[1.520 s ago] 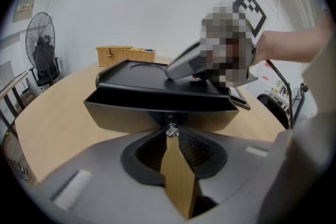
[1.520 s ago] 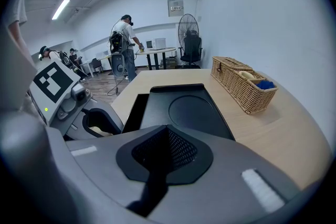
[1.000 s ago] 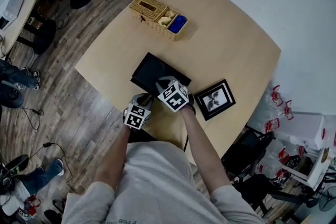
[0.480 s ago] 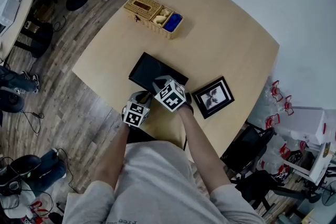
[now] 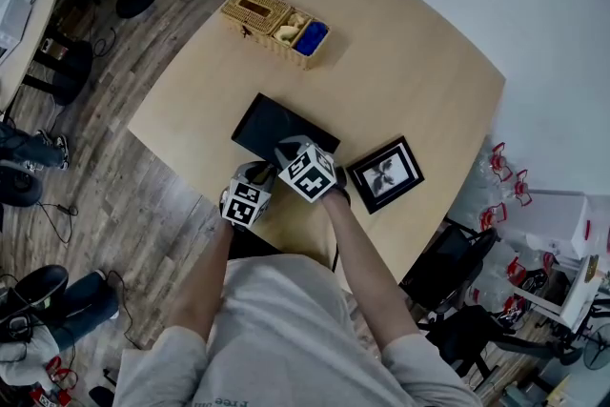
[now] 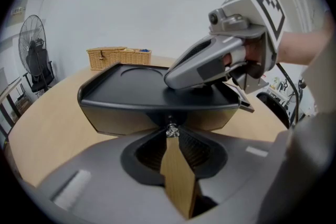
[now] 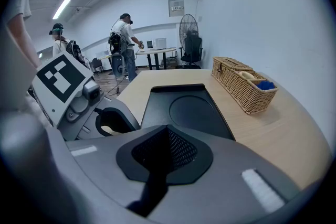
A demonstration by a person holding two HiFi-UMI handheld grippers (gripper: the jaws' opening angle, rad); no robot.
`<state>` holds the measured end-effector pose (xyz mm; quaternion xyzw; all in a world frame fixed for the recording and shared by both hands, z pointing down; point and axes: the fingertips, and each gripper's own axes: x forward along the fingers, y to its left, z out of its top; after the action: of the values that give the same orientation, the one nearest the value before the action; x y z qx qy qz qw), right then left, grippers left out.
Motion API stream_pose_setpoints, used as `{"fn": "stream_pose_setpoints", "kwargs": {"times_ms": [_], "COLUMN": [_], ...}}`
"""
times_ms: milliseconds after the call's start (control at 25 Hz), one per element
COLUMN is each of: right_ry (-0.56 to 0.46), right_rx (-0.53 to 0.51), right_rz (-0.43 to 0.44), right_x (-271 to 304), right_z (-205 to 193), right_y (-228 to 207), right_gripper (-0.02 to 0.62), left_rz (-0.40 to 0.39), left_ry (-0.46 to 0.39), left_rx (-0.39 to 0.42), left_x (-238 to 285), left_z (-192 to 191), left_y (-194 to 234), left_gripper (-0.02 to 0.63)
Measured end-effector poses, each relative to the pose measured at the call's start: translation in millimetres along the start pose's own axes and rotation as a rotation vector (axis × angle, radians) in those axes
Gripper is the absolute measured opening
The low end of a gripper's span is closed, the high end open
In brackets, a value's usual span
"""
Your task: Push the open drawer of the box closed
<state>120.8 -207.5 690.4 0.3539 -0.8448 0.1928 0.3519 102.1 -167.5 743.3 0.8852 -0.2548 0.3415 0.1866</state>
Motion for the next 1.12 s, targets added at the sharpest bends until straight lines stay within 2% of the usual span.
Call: {"fn": "stream_pose_setpoints", "kwargs": {"times_ms": [720,880,1120], "right_ry": [0.007,0.015,-0.068], "right_rx": [0.000,0.076,0.162], "right_rz": [-0.002,-0.017,-0.096], "right_x": [-1,-4,-23], "right_z": [3,3,22], "right_y": [-7,-6,10], "right_gripper": [0.002,0.002,0.002], "left_rz": [-0.009,0.013,0.021], "left_ry": [-0.051,-0.075,-0.129], "left_rx": [-0.052,-0.039,-0.039], "left_x": [-18,-38,-71], "left_z": [-2,-14,-9], "left_y": [1,13,22], "left_gripper": [0.138,0.138,0.138]}}
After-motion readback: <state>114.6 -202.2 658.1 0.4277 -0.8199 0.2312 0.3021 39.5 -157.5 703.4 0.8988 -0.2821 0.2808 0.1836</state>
